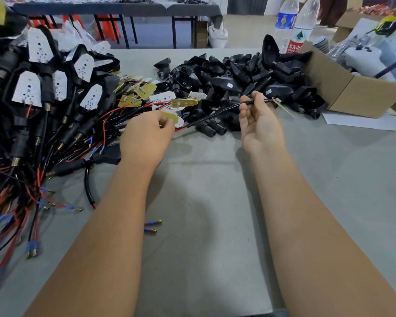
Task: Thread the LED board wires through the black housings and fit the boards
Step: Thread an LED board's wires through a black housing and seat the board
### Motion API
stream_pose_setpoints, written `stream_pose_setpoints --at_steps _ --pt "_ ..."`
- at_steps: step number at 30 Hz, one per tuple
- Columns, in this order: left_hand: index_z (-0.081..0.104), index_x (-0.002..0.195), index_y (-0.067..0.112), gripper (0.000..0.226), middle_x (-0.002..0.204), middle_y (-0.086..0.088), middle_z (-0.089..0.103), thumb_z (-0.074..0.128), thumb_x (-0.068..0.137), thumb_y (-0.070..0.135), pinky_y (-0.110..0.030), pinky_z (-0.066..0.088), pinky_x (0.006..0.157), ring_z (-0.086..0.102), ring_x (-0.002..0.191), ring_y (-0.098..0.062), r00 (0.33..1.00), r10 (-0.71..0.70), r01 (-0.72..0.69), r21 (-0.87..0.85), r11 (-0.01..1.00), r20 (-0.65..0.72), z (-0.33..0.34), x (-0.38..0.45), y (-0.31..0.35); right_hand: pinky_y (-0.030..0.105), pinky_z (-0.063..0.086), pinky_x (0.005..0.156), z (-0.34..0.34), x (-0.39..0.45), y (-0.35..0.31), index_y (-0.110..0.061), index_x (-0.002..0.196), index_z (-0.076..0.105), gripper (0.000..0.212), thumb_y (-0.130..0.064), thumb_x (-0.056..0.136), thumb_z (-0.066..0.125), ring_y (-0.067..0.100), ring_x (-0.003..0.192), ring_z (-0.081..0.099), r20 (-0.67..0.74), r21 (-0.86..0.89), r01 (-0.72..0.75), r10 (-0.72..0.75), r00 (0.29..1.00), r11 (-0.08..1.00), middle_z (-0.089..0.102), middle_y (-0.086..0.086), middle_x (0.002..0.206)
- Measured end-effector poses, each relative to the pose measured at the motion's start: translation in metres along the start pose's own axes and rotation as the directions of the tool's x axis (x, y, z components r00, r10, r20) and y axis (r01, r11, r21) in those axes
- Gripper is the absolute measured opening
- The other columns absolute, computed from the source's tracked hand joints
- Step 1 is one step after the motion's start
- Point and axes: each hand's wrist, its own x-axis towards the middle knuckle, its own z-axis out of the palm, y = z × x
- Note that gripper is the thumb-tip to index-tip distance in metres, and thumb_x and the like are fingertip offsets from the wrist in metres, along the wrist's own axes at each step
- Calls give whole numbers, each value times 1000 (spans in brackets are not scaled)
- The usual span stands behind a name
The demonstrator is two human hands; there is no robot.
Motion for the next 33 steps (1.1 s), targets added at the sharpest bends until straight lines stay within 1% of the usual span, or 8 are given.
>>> stream_pose_setpoints --at_steps 5,9,14,17,23,25,28,33 --pt "49 67 18 32 61 1 49 45 96 32 -32 25 51 47 68 -28 999 40 -40 6 999 2 0 -4 -1 19 53 61 -1 -7 -7 -8 96 65 26 -26 102 48 12 64 63 156 -38 -84 89 984 996 71 6 77" --pt "48 68 17 37 62 0 49 42 99 35 -35 29 58 47 70 -28 993 105 -100 -94 990 50 3 -5 7 19 51 58 11 -17 5 -8 97 65 20 -22 100 50 11 60 60 285 -362 -110 222 932 926 70 4 78" --pt "50 70 18 37 66 3 51 42 102 34 -39 37 62 50 70 -23 955 245 -217 -168 962 169 7 -9 19 19 42 47 16 -26 24 -3 84 63 19 -13 98 55 13 52 51 381 -676 47 294 877 736 59 6 66" --pt "57 74 15 37 72 -4 58 42 102 35 -44 44 68 54 73 -25 948 252 -215 -191 958 196 6 -8 16 18 40 43 16 -24 25 -5 78 61 26 -18 99 55 11 45 50 323 -685 90 191 927 723 58 4 59" --pt "67 89 21 27 79 -2 65 47 100 35 -40 47 72 56 72 -21 955 221 -177 -220 959 196 4 -7 13 19 44 47 9 -13 11 -8 83 63 16 -16 96 59 9 50 56 102 -458 110 -71 992 882 60 3 63" --pt "66 90 23 23 75 2 61 48 100 34 -39 46 69 53 68 -16 947 252 -204 -234 951 199 6 -8 16 19 43 49 7 -12 7 -10 87 66 5 -10 92 64 8 52 54 194 -532 179 -87 977 827 60 1 65" --pt "67 93 21 22 75 0 61 49 100 32 -43 48 71 55 72 -18 933 300 -250 -241 938 199 9 -10 20 22 41 53 6 -14 6 -18 78 71 12 -10 86 70 6 54 50 330 -728 324 -106 938 604 59 -5 60" --pt "68 104 26 20 80 5 63 51 99 34 -37 47 72 57 78 -16 921 315 -267 -218 939 228 13 -9 21 44 56 82 2 -10 4 -26 73 72 15 -22 87 70 19 80 68 251 -809 357 -276 928 467 73 1 78"
